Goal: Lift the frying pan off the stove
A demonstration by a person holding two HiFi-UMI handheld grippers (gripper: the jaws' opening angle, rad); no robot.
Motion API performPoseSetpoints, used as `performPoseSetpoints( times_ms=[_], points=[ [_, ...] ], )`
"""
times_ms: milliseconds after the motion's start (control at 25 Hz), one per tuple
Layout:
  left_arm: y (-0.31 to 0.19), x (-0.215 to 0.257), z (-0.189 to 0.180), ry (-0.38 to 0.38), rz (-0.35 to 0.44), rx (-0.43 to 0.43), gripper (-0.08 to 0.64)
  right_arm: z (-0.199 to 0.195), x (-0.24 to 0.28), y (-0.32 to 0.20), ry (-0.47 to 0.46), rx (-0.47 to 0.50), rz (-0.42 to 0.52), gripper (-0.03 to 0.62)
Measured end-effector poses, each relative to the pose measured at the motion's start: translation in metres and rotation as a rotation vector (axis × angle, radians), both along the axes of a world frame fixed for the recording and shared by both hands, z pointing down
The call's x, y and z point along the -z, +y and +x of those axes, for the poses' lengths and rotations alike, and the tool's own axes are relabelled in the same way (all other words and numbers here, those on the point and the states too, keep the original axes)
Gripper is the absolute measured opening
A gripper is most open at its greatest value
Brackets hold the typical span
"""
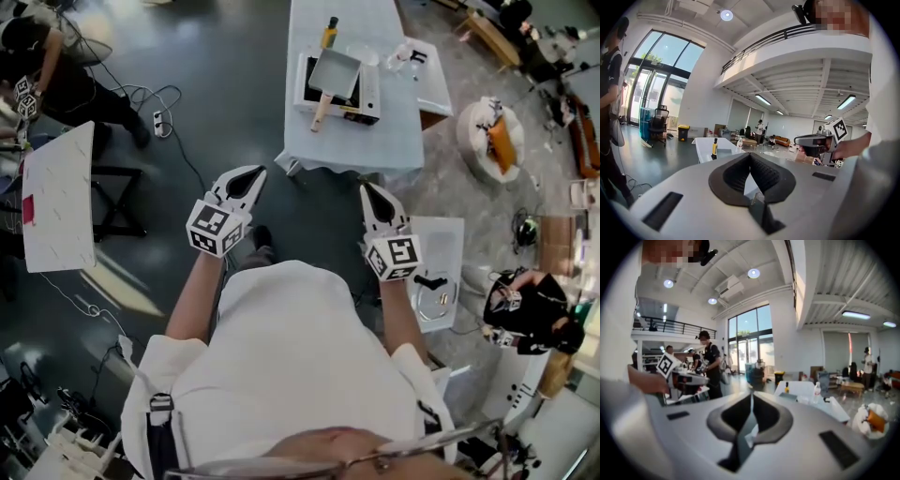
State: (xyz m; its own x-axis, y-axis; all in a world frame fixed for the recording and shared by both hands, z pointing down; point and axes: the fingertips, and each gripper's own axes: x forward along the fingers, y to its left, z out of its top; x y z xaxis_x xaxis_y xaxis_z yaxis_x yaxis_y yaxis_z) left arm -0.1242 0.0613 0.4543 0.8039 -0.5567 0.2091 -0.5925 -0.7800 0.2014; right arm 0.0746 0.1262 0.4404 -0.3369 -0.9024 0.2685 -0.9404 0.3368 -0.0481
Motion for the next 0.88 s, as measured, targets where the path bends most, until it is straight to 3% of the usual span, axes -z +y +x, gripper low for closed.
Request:
performPoseSetpoints(
  times_ms=[520, 880],
  points=[
    [-0.059, -0.005, -0.021, -0.013, -0.008, -0.125, 0.029, -0.029, -0.004, -0.049, 0.017, -0.089, -0.005, 0.035],
    [-0.081, -0.005, -0.027, -0.012, -0.016, -0.162, 0.029, -0.042, -0.004, -0.063, 0.023, -0.110, -0.012, 0.035]
  ],
)
